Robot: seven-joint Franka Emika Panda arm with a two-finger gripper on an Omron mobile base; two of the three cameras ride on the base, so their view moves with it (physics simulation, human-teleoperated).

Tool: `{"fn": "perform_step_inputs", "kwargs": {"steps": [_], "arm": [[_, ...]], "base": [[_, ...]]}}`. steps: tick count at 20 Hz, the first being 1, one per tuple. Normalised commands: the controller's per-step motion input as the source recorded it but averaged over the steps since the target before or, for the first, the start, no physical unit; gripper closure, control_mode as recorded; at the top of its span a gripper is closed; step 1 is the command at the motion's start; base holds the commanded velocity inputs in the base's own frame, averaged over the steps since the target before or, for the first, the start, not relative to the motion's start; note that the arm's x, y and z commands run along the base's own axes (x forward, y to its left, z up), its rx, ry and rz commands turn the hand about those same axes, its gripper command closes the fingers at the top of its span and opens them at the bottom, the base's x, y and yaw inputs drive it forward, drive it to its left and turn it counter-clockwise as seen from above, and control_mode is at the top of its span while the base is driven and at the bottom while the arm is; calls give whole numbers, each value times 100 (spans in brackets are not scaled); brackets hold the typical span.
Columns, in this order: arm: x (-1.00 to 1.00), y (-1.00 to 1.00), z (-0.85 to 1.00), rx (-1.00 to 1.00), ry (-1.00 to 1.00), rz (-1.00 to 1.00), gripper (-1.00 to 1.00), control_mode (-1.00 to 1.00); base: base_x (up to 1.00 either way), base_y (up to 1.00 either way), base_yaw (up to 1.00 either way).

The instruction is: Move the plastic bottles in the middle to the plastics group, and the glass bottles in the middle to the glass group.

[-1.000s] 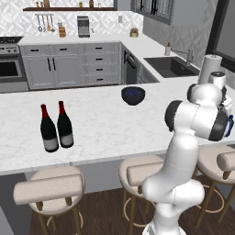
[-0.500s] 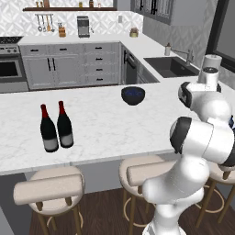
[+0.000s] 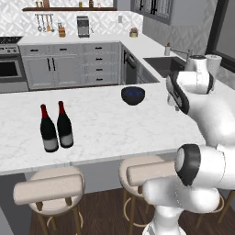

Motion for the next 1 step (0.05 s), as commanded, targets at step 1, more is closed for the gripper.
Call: {"fn": "perform_step_inputs", "kwargs": {"steps": [1], "arm": [[-100, 100, 30, 0, 8, 39, -100, -100]], "base": [[0, 0, 0]]}}
